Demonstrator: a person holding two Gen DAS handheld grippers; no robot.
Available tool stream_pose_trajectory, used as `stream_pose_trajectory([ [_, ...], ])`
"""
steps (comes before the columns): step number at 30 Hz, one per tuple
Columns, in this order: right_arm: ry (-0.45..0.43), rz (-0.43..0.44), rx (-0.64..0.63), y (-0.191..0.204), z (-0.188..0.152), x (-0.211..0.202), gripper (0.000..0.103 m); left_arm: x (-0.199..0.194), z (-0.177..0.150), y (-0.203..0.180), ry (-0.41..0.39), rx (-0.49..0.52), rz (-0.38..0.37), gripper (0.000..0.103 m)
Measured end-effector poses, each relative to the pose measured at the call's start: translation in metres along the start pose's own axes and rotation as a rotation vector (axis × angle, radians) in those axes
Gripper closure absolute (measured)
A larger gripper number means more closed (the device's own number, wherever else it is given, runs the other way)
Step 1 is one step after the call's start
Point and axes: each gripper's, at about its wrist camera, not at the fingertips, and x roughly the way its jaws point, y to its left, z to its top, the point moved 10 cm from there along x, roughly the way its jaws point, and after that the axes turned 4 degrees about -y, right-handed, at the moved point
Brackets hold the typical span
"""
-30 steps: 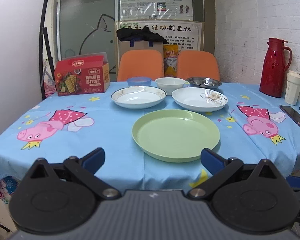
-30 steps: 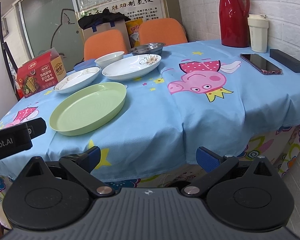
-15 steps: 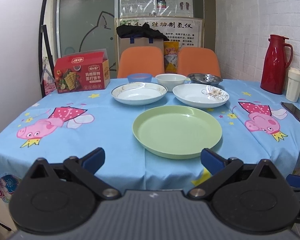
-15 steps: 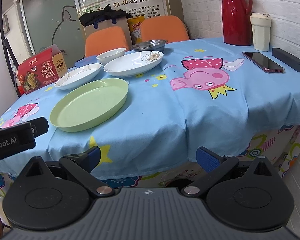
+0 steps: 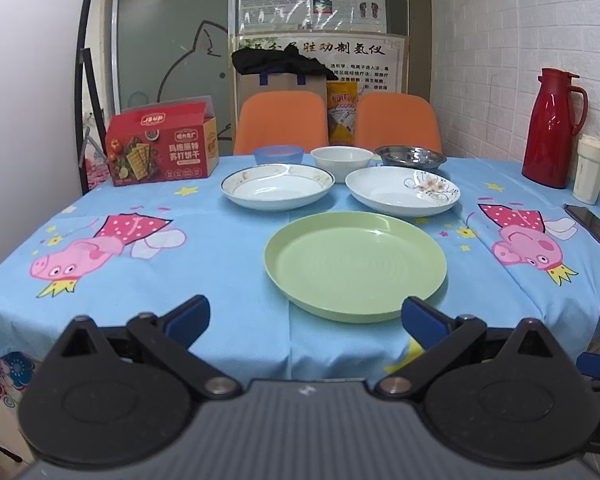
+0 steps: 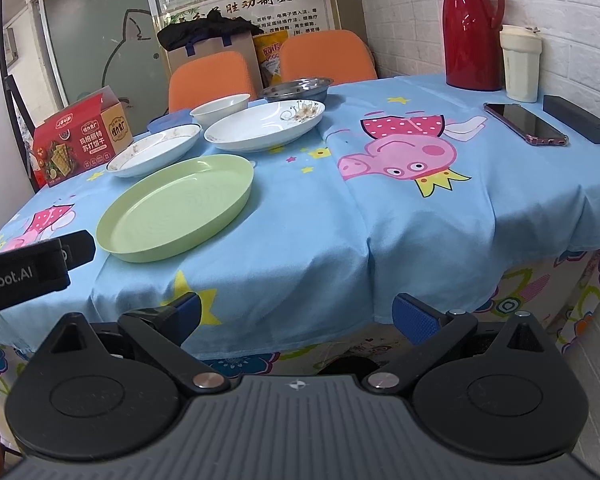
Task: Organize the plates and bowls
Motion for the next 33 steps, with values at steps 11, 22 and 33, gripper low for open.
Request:
stream_pose_trajectory([
  [11, -0.037, -0.025, 0.027, -0.012, 0.023, 0.001, 0.0, 0.022, 0.018, 0.002, 0.022, -0.014, 0.004, 0.002],
  [22, 0.007, 0.023, -0.067, 0.022, 0.053, 0.036, 0.0, 0.056, 0.043, 0.021, 0.061, -0.061, 0.039, 0.002],
  [33, 0.117, 0.082, -0.149, 0.054, 0.057, 0.116, 0.0, 0.13, 0.033, 0.046, 0.262, -0.141, -0.077, 0.002],
])
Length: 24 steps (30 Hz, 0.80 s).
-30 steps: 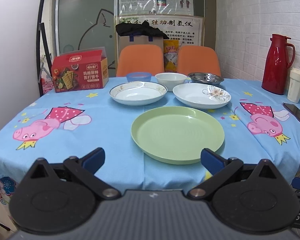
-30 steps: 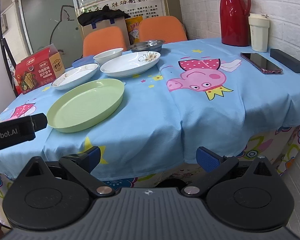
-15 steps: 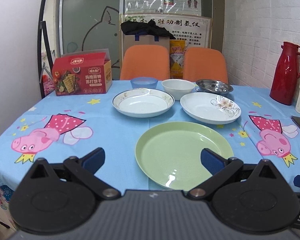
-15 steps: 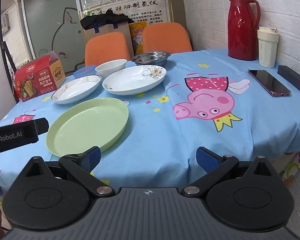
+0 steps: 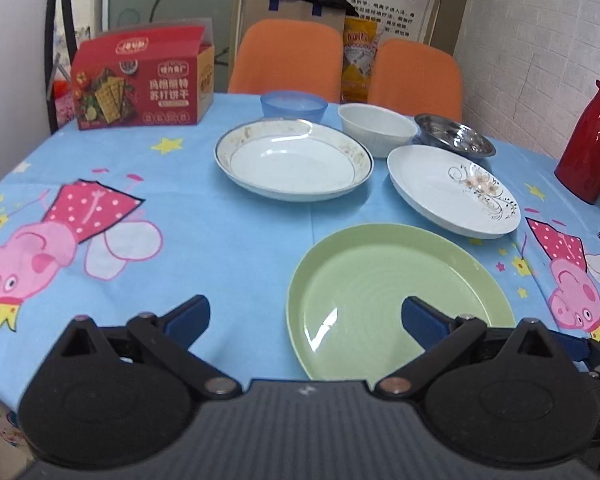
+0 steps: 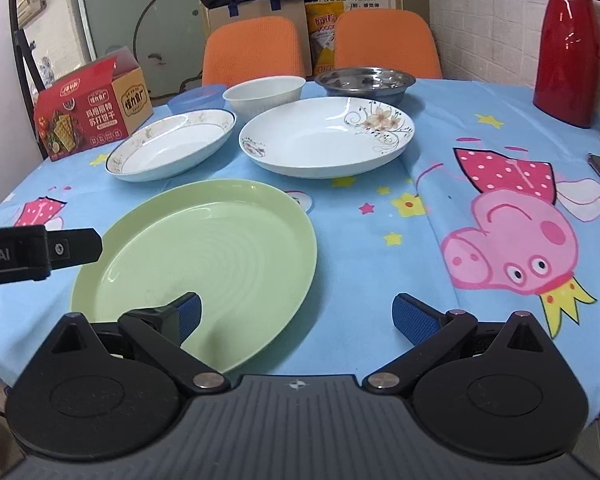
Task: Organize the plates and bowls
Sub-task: 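Move both grippers toward the rim of the light-green plate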
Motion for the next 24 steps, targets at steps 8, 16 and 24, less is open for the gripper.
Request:
stream_pose_trajectory([
  [8, -0.006, -0.009, -0.077, 0.006, 0.008, 0.02, 0.0, 0.036, -0.008, 0.0, 0.093, 0.011, -0.058, 0.002],
  [16, -0.043, 0.047, -0.122, 0.006, 0.006, 0.017, 0.0, 0.042, -0.011, -0.003, 0.104, 0.09, -0.067, 0.002],
  [24, -0.048, 0.094, -0.13, 0.019, 0.008, 0.02, 0.0, 0.045, -0.014, -0.008, 0.099, 0.162, -0.033, 0.003],
])
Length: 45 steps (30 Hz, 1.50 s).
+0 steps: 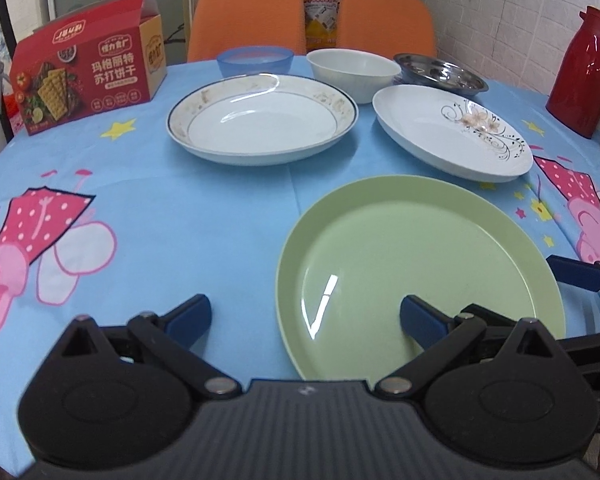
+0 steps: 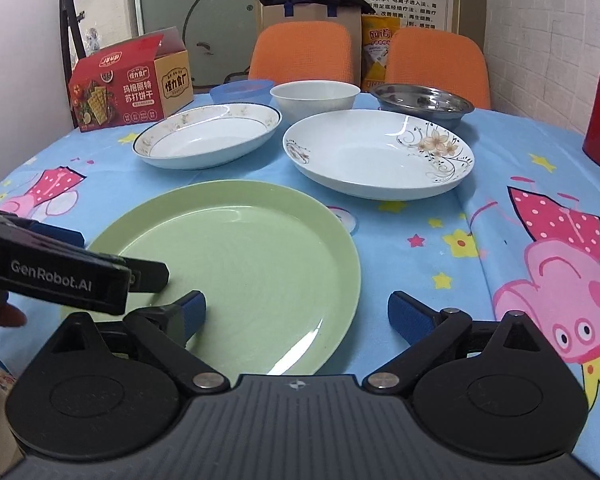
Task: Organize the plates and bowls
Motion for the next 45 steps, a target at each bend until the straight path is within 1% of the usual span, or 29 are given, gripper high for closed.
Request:
stream_pose_trajectory([
  [1, -0.006, -0.006, -0.011, 0.0, 0.0, 0.0, 0.0, 0.0, 0.001, -0.001, -0.003, -0.004, -0.004, 0.006],
  [3, -0.026, -0.001, -0.012, 0.002, 0.0, -0.001, 0.0, -0.002, 0.002, -0.007, -0.013, -0.001, -0.023, 0.017],
  [4, -0.034, 0.008, -0.015, 0.004, 0.001, -0.002, 0.0, -0.005, 0.003, -0.013, -0.02, 0.004, -0.039, 0.03],
  [5, -0.041, 0.013, -0.019, 0.008, 0.001, -0.003, 0.0, -0.007, 0.004, -0.017, -0.023, 0.011, -0.05, 0.037],
  [7, -0.05, -0.008, -0.014, 0.009, 0.001, -0.004, 0.0, -0.007, 0.004, -0.017, -0.018, -0.009, -0.027, 0.037],
  [8, -0.052, -0.014, -0.004, 0.009, 0.002, -0.005, 0.0, -0.007, 0.005, -0.016, -0.012, -0.025, -0.024, 0.042],
  [10, -0.051, -0.022, 0.01, 0.008, 0.005, -0.006, 0.0, -0.01, 0.011, -0.012, -0.002, -0.066, -0.004, 0.047],
  [12, -0.067, -0.004, 0.029, 0.013, 0.011, -0.01, 0.0, -0.019, 0.02, -0.005, -0.037, -0.063, 0.017, 0.048],
  [14, -0.09, 0.004, 0.011, 0.024, 0.018, -0.012, 0.0, -0.029, 0.027, 0.007, -0.065, -0.055, 0.053, 0.048],
  [17, -0.108, 0.05, 0.003, 0.046, 0.027, -0.007, 0.0, -0.036, 0.029, 0.036, -0.071, -0.079, 0.115, 0.048],
  [19, -0.102, 0.096, -0.003, 0.065, 0.031, 0.002, 0.0, -0.036, 0.023, 0.056, -0.058, -0.108, 0.141, 0.048],
  [23, -0.066, 0.156, -0.015, 0.098, 0.03, 0.022, 0.0, -0.031, 0.013, 0.089, -0.037, -0.157, 0.186, 0.048],
  [26, -0.051, 0.162, -0.04, 0.111, 0.028, 0.032, 0.0, -0.02, 0.012, 0.098, -0.023, -0.169, 0.172, 0.048],
  [28, -0.036, 0.16, -0.043, 0.111, 0.024, 0.037, 0.0, -0.01, 0.01, 0.098, -0.024, -0.187, 0.136, 0.046],
  [30, -0.04, 0.154, -0.075, 0.112, 0.023, 0.037, 0.0, -0.008, 0.011, 0.095, -0.03, -0.171, 0.108, 0.036],
  [31, -0.034, 0.164, -0.087, 0.111, 0.022, 0.036, 0.0, -0.008, 0.01, 0.094, -0.031, -0.168, 0.082, 0.023],
  [32, -0.025, 0.186, -0.08, 0.108, 0.023, 0.033, 0.0, -0.009, 0.012, 0.097, -0.04, -0.178, 0.07, 0.012],
  [34, -0.031, 0.204, -0.031, 0.097, 0.031, 0.026, 0.0, -0.015, 0.022, 0.107, -0.083, -0.202, 0.064, 0.01],
  [35, -0.053, 0.197, -0.014, 0.09, 0.042, 0.024, 0.0, -0.018, 0.03, 0.113, -0.105, -0.21, 0.065, 0.006],
  [36, -0.077, 0.185, -0.011, 0.084, 0.054, 0.024, 0.0, -0.02, 0.039, 0.119, -0.127, -0.22, 0.067, 0.004],
  [38, -0.113, 0.164, -0.036, 0.074, 0.078, 0.031, 0.0, -0.021, 0.06, 0.131, -0.159, -0.235, 0.076, 0.004],
  [40, -0.133, 0.141, -0.076, 0.068, 0.102, 0.048, 0.0, -0.015, 0.08, 0.14, -0.178, -0.235, 0.08, 0.003],
  [42, -0.143, 0.137, -0.103, 0.064, 0.121, 0.07, 0.0, 0.0, 0.098, 0.148, -0.172, -0.237, 0.079, 0.003],
  [45, -0.111, 0.129, -0.116, 0.058, 0.138, 0.111, 0.0, 0.03, 0.116, 0.153, -0.132, -0.24, 0.061, 0.003],
])
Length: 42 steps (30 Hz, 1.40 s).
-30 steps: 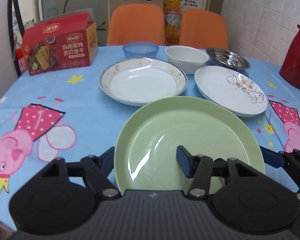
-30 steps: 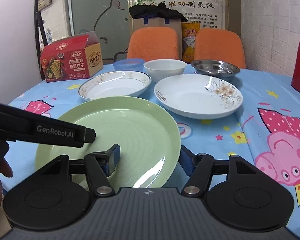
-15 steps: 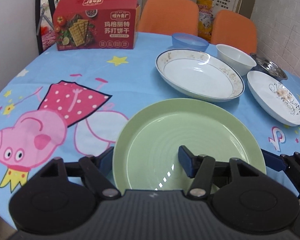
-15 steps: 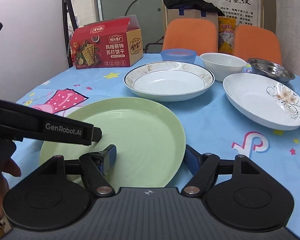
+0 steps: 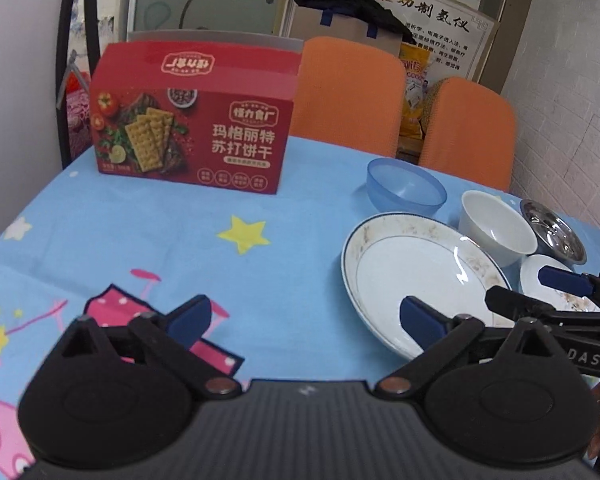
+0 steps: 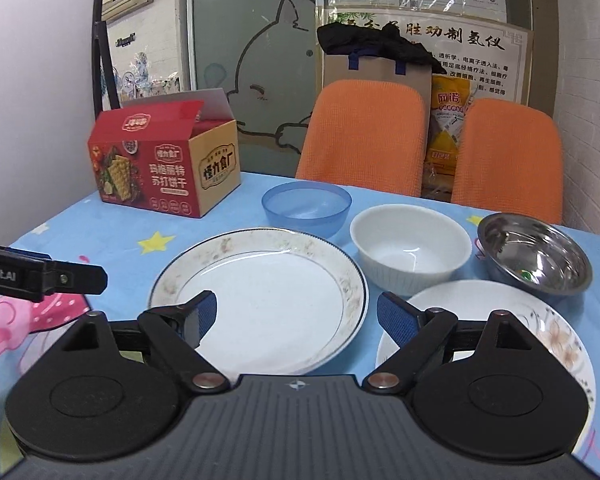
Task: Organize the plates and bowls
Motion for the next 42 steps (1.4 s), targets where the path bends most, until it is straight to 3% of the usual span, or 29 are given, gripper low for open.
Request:
stream_pose_trajectory([
  [3, 0.074, -0.002, 0.01, -0.01, -0.004, 0.038, 0.0, 0.029, 0.006, -0.002, 0.054, -0.001, -0.01, 0.003],
  [7, 0.163, 0.028, 0.035, -0.009, -0.018, 0.068, 0.0, 0.049, 0.013, -0.007, 0.068, 0.03, -0.018, 0.003],
  [10, 0.159, 0.007, 0.023, -0.003, -0.018, 0.069, 0.0, 0.058, 0.016, -0.01, 0.065, 0.059, -0.028, 0.003],
  [15, 0.148, 0.079, 0.052, 0.01, -0.012, 0.066, 0.0, 0.069, 0.013, -0.015, 0.079, 0.08, -0.042, 0.003],
  [17, 0.133, 0.065, 0.037, 0.009, -0.011, 0.064, 0.0, 0.075, 0.011, -0.015, 0.087, 0.082, -0.036, 0.003],
  [25, 0.17, 0.084, 0.012, 0.015, -0.025, 0.07, 0.0, 0.09, 0.0, -0.022, 0.106, 0.129, -0.012, 0.004],
  [30, 0.161, 0.094, -0.015, 0.014, -0.027, 0.066, 0.0, 0.088, -0.001, -0.027, 0.092, 0.165, -0.011, 0.021],
  [32, 0.15, 0.107, -0.021, 0.016, -0.028, 0.064, 0.0, 0.086, -0.001, -0.034, 0.097, 0.183, -0.031, 0.038],
  [34, 0.131, 0.127, -0.015, 0.019, -0.028, 0.064, 0.0, 0.086, -0.002, -0.039, 0.098, 0.189, -0.019, 0.041],
  [38, 0.128, 0.083, 0.012, 0.013, -0.023, 0.063, 0.0, 0.086, 0.002, -0.041, 0.123, 0.146, 0.012, 0.047],
  [42, 0.108, 0.076, 0.056, 0.01, -0.012, 0.051, 0.0, 0.067, 0.015, -0.051, 0.089, 0.139, -0.002, 0.053],
])
